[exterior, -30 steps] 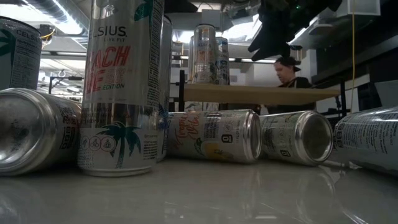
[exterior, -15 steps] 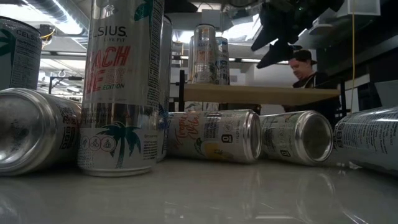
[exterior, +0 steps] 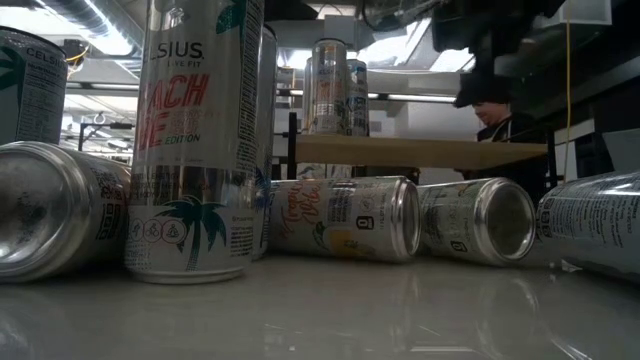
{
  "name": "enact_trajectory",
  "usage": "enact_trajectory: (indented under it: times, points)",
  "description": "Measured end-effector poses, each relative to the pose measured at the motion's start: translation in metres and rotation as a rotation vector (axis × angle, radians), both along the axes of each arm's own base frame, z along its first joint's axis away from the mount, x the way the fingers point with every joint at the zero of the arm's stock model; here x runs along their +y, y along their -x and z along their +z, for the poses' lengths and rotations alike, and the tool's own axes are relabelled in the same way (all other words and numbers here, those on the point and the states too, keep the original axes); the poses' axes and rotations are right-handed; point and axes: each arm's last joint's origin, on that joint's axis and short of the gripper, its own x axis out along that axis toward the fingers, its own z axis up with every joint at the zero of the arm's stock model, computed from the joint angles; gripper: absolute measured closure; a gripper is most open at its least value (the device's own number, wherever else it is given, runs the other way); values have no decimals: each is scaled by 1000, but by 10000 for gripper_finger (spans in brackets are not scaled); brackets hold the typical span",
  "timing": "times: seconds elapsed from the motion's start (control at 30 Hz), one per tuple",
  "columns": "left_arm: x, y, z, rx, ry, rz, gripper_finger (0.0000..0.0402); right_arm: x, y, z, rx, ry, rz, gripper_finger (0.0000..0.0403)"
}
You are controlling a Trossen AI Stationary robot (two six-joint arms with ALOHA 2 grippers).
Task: Place canned beverage on shelf
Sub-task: Put the left blue soda can on the shelf aligned with the other blue soda cans
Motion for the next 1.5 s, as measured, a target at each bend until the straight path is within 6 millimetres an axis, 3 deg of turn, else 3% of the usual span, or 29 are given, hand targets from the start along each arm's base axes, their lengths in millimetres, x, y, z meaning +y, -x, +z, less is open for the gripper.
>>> enact_trajectory:
  times: [0.2,0.57,0.83,1.17,1.5]
  points:
    - [0,0,0,0,0,0,98,47,0,-2,122,-68,-52,54]
    - [0,0,0,0,0,0,98,131,21,-5,247,-184,-433,54]
    - [0,0,0,0,0,0,98,179,26,-29,337,-212,-555,54]
    - [0,0,0,0,0,0,98,204,1,-70,401,-200,-654,54]
    - [0,0,0,0,0,0,98,211,-8,-100,470,-134,-694,54]
